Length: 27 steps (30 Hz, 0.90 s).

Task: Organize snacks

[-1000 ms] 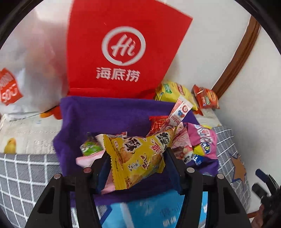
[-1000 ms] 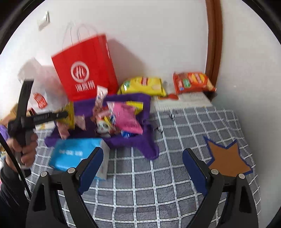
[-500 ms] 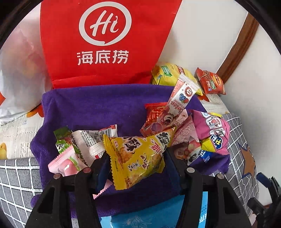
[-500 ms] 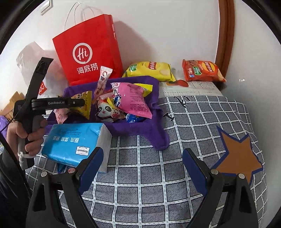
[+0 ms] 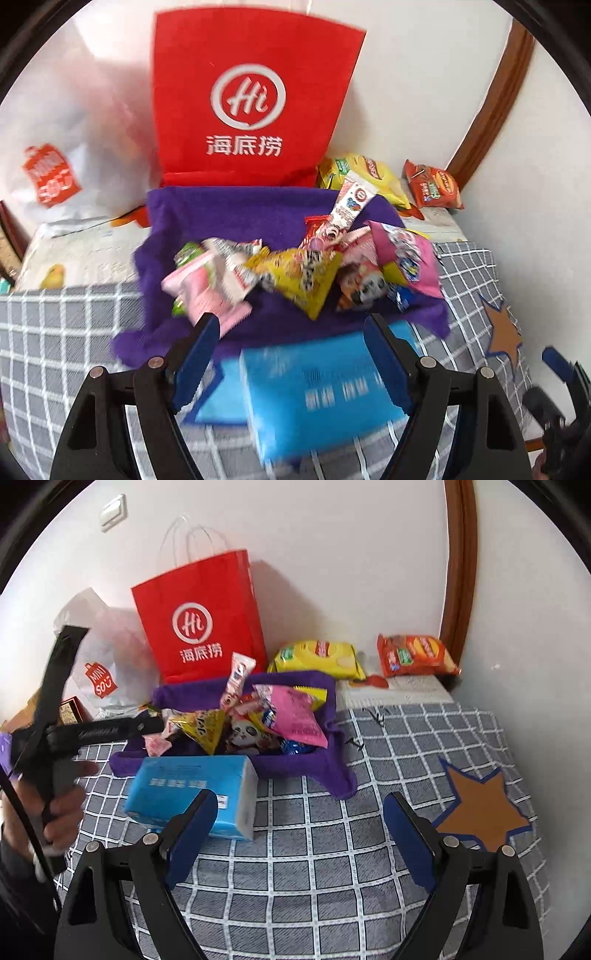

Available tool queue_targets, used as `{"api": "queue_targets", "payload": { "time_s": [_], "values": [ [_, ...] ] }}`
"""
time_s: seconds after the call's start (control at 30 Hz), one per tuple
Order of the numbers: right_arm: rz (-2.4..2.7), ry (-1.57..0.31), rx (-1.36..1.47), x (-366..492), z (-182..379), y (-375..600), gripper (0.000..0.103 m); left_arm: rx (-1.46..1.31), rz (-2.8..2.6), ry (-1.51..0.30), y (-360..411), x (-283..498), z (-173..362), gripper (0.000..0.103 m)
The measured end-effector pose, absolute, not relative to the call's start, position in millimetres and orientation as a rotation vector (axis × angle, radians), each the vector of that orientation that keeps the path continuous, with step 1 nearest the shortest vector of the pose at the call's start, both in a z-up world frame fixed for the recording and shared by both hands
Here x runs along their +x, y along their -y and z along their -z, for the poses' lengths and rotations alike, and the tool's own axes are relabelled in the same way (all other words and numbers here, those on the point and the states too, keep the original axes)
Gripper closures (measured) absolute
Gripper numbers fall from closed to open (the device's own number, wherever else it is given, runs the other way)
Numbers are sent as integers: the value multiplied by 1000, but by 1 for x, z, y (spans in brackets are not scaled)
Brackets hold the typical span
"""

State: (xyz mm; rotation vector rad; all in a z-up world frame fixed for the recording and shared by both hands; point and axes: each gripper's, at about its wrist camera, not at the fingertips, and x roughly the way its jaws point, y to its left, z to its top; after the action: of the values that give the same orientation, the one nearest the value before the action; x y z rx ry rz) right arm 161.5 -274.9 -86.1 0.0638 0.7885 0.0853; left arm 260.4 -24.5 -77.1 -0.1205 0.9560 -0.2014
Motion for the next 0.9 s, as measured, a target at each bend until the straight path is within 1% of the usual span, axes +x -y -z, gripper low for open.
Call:
{"api": "queue_targets", "payload": {
  "time_s": [0.2, 0.33, 0.5, 0.73, 0.9],
  "values": [
    [-83, -748, 39, 138, 60, 258, 12, -138, 182, -901, 8, 199, 48, 16],
    [-108, -724, 53, 121, 46, 251, 12, -101, 144, -851, 4, 163, 34, 14],
    [-108, -702, 56, 98, 29, 244, 12, -98, 115, -802, -3, 125, 21, 5],
    [-117, -693, 134, 74, 27, 255, 12, -81, 83, -720, -4, 80, 6, 2],
    [-73, -691, 87, 59, 25, 253, 11, -78, 79, -694, 1, 61, 1, 2]
  ]
}}
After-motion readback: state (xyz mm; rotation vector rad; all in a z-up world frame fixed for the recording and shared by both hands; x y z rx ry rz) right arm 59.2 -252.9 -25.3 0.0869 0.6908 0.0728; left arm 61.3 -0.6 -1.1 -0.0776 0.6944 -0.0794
